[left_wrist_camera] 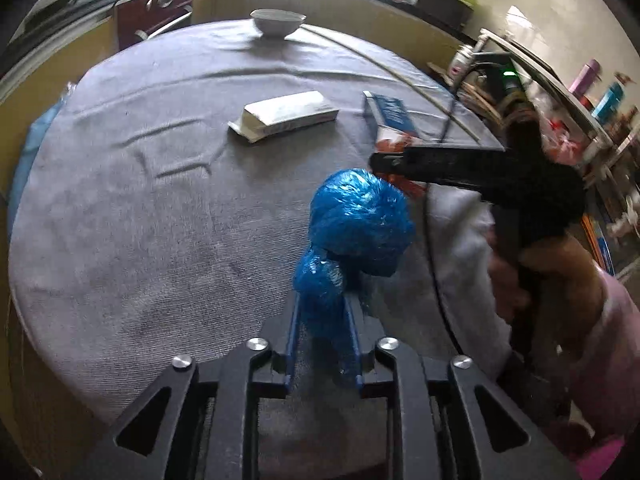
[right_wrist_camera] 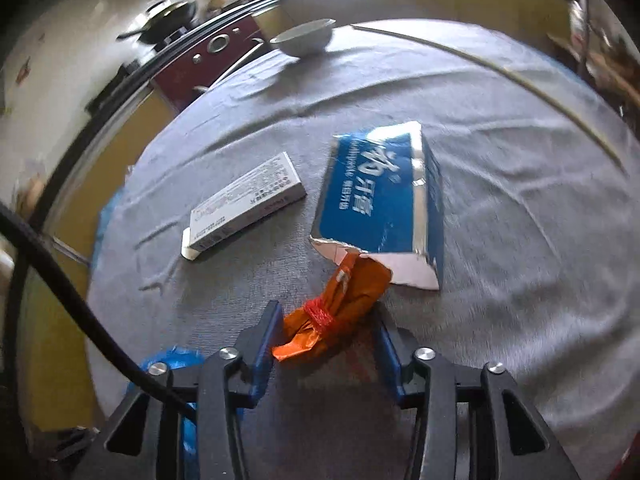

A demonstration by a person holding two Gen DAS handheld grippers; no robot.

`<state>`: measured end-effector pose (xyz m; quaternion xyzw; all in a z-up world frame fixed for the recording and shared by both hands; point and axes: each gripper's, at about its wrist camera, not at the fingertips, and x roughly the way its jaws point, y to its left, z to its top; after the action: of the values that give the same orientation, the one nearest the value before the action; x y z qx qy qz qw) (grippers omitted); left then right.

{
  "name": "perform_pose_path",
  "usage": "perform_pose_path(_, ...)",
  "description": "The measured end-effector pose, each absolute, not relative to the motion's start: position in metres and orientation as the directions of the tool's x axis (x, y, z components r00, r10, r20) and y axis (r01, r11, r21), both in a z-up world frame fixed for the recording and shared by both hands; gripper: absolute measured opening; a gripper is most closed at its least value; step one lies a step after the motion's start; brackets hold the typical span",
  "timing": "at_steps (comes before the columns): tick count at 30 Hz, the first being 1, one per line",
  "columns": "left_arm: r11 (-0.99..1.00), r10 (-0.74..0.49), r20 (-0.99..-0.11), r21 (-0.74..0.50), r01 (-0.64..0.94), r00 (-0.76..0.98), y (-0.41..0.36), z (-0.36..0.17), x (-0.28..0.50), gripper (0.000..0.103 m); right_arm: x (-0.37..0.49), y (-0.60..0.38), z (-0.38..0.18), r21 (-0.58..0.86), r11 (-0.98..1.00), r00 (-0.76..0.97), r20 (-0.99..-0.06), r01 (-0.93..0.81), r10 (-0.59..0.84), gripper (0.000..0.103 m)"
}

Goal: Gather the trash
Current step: 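Carry the blue bag and orange wrapper to the red basket and release both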

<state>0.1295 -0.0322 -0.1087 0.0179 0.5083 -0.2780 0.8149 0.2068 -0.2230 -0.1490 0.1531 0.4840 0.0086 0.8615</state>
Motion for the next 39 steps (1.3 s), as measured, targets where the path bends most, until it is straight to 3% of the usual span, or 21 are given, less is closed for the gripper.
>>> perform_pose_path(3,0.846,-0.443,-0.820,-0.247,0.472,0.363,-0.025,-0.098,0.130,0.047,0.202,-0.215,-0.147,0.201,0.977,0.549,-0.825,0.069,0.131,0.039)
perform_pose_path(8,0.860,-0.426,-0.817,-0.231,0.455,0.389,-0.023,-0.087,0.144,0.052,0.184,-0.232,-0.142,0.170,0.984,0.569,-0.815,0.057,0.108,0.036)
perform_pose_path(10,0.861,-0.424,-0.814,-0.226,0.456,0.396,-0.029,-0.085,0.147,0.063,0.176,-0.247,-0.142,0.171,0.982,0.567,-0.818,0.081,0.095,0.036)
perform_pose_path(11,0.861,-0.422,-0.815,-0.224,0.457,0.396,-0.031,-0.085,0.148,0.064,0.172,-0.254,-0.141,0.183,0.978,0.567,-0.818,0.096,0.097,0.036)
perform_pose_path(18,0.837,-0.427,-0.837,-0.224,0.499,0.342,-0.068,-0.102,0.155,0.066,0.142,-0.304,-0.132,0.290,0.941,0.585,-0.799,0.177,0.137,0.036)
perform_pose_path(24,0.834,-0.419,-0.846,-0.214,0.508,0.331,-0.082,-0.108,0.155,0.066,0.153,-0.298,-0.115,0.374,0.919,0.599,-0.767,0.126,0.229,0.038)
perform_pose_path(35,0.829,-0.427,-0.847,-0.227,0.511,0.317,-0.089,-0.108,0.154,0.066,0.196,-0.266,-0.142,0.327,0.942,0.561,-0.795,0.073,0.232,0.038)
perform_pose_path(37,0.833,-0.432,-0.845,-0.239,0.499,0.316,-0.090,-0.110,0.158,0.054,0.193,-0.264,-0.142,0.320,0.946,0.571,-0.787,0.055,0.233,0.036)
perform_pose_path(39,0.834,-0.435,-0.845,-0.249,0.492,0.310,-0.093,-0.113,0.160,0.052,0.188,-0.265,-0.142,0.305,0.951,0.579,-0.783,0.040,0.227,0.029)
